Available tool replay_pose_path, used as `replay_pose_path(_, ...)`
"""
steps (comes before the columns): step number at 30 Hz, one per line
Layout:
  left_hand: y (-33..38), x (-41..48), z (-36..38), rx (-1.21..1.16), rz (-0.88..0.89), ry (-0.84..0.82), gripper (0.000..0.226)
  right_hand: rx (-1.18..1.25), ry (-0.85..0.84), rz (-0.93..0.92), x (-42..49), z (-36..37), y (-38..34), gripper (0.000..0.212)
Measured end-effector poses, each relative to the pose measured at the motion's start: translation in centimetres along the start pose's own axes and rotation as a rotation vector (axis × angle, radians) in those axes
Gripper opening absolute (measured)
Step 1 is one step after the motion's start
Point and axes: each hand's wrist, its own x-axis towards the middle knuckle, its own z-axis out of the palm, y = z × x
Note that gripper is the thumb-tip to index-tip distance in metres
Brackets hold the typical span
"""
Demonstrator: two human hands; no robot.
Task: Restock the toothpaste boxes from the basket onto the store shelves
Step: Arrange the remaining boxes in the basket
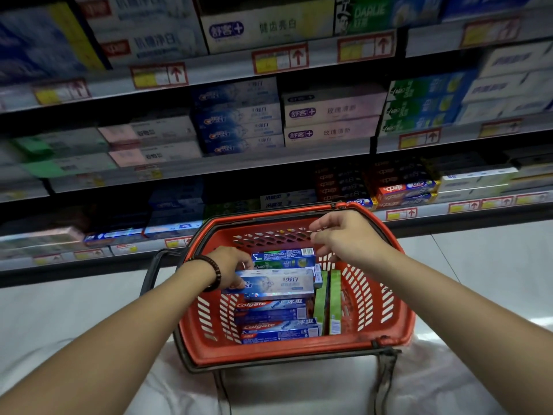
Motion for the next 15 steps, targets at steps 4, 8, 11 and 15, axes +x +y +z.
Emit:
replay_pose_path(4, 0.3, -0.9, -2.2, -0.052, 0.070, 0.052, 0.032, -0.050, 0.035, 0.009, 0.5, 0.0, 0.5, 0.009)
replay_pose_path(8, 0.4, -1.9, -4.1, -0.114, 0.123, 0.097, 0.026, -0.099, 0.077, 0.025, 0.9, 0.0, 1.0, 0.015)
replay_pose_path(11, 0.4, -2.5, -5.4, -0.153, 0.107, 0.146, 0.030, -0.131, 0.089, 0.030, 1.0, 0.0, 1.1, 0.021)
replay_pose_path(15, 0.3, -3.1, -7.0, -0.171, 0.119, 0.200, 0.031, -0.114, 0.114, 0.022, 1.0, -0.1, 0.9, 0.023)
